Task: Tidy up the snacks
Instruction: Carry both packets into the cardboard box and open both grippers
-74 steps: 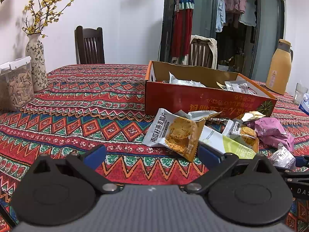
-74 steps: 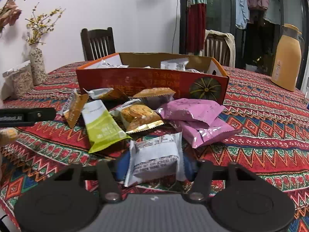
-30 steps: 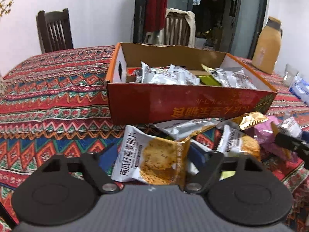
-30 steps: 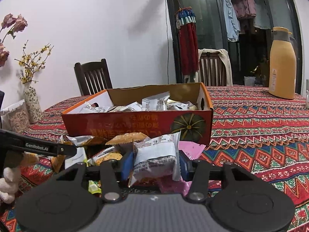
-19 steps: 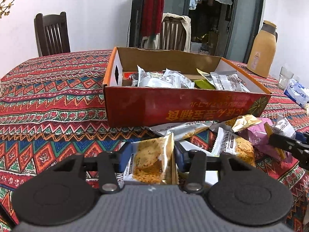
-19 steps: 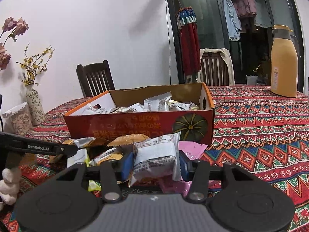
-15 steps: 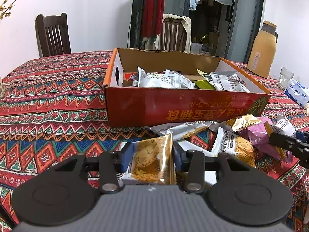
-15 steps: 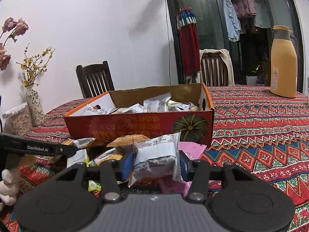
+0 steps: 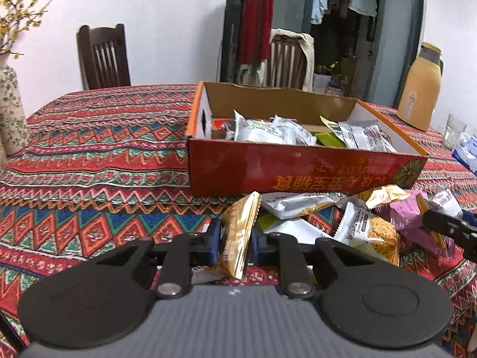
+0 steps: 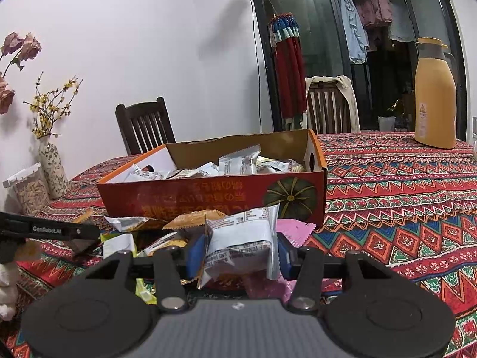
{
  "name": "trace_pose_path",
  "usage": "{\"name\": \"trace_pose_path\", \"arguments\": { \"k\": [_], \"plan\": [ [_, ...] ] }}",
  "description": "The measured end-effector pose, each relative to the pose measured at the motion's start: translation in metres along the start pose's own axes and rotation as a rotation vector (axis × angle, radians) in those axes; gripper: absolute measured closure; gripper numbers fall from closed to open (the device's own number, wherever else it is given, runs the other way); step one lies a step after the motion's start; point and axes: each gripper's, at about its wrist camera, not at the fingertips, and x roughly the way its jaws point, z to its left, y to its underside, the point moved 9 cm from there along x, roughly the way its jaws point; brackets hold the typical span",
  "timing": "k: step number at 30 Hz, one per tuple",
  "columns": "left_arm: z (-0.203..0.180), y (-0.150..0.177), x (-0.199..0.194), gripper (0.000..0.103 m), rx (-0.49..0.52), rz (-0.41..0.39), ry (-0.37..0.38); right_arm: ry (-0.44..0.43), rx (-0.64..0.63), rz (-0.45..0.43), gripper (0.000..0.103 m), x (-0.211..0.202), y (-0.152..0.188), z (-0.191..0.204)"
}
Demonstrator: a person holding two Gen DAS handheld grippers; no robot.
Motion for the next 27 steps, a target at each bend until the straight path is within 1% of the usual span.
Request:
{"name": "trace_pose_path", "arguments": {
  "k": [8,15,21,25,27],
  "plan": [
    [-0.003,-0.010,-0.024,0.089,-0.018,-0.053,0.004,0.005,-0.024,-0.017,0.054,-0.004,-0.002,0.005],
    [-0.015,-0.030,-0.042,0.089,-0.003,-0.114,0.014,-0.001,-0.039,-0.070,0.054,-0.020,-0.018,0.010],
    [-0.032,-0.067,-0.054,0.089,0.005,-0.197,0.031,0.008,-0.075,-0.130,0.054,-0.024,-0.051,0.014],
    [-0.045,-0.095,-0.053,0.089,0.011,-0.245,0.039,0.017,-0.091,-0.158,0.054,-0.014,-0.080,0.013],
    [-0.050,-0.109,-0.049,0.089,-0.002,-0.267,0.034,0.018,-0.098,-0.169,0.054,-0.005,-0.096,0.015]
  ]
}}
